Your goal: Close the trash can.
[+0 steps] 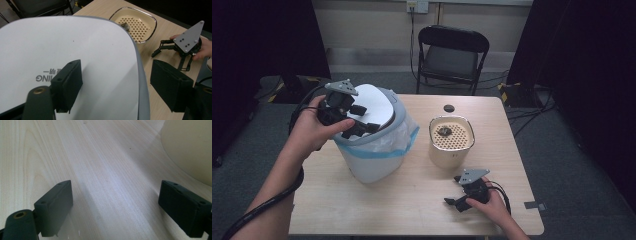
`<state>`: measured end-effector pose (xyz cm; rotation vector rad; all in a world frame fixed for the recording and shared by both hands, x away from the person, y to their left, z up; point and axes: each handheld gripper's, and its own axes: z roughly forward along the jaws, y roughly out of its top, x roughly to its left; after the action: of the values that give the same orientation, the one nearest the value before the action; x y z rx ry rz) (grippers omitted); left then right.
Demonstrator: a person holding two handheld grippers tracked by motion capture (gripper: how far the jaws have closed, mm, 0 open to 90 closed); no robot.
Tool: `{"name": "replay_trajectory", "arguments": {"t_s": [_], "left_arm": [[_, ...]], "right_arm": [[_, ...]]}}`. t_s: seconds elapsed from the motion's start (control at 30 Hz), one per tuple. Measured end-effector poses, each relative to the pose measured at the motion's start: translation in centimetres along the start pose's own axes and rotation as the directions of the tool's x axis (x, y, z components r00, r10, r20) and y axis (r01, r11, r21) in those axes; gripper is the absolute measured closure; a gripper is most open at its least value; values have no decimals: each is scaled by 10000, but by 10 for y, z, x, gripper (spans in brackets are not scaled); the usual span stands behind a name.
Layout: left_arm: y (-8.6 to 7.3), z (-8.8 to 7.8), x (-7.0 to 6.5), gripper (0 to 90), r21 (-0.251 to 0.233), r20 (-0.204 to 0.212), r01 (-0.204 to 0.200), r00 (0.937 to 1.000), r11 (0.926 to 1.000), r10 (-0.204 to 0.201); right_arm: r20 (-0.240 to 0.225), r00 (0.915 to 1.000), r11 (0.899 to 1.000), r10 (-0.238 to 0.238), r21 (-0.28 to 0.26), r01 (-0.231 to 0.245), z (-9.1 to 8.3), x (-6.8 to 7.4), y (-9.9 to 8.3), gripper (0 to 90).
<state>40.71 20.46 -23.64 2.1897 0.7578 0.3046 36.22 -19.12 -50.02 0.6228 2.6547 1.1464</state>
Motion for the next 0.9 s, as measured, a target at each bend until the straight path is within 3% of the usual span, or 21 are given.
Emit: {"name": "replay_trajectory", "arguments": {"t_s": [0.07,0.17,0.43,0.8,0.9], "left_arm": [[1,5,0,292,158,-63,-28,10000,9999,29],[3,11,0,306,-4,-70,-31,10000,10000,31],[6,16,0,427,-109,-550,-109,9984,9999,103],[8,23,-4,443,-188,-1169,-176,9930,9997,153],[6,26,-3,458,-353,-1066,-25,9943,9994,-13]], "right_arm": [[4,10000,10000,-5,-2,5,0,0,0,117],[6,10000,10000,-6,-1,6,0,0,0,118],[10,10000,10000,-22,-2,22,0,1,0,118],[19,10000,10000,-13,-5,13,0,1,0,117],[2,10000,10000,-24,0,24,0,1,0,115]]}}
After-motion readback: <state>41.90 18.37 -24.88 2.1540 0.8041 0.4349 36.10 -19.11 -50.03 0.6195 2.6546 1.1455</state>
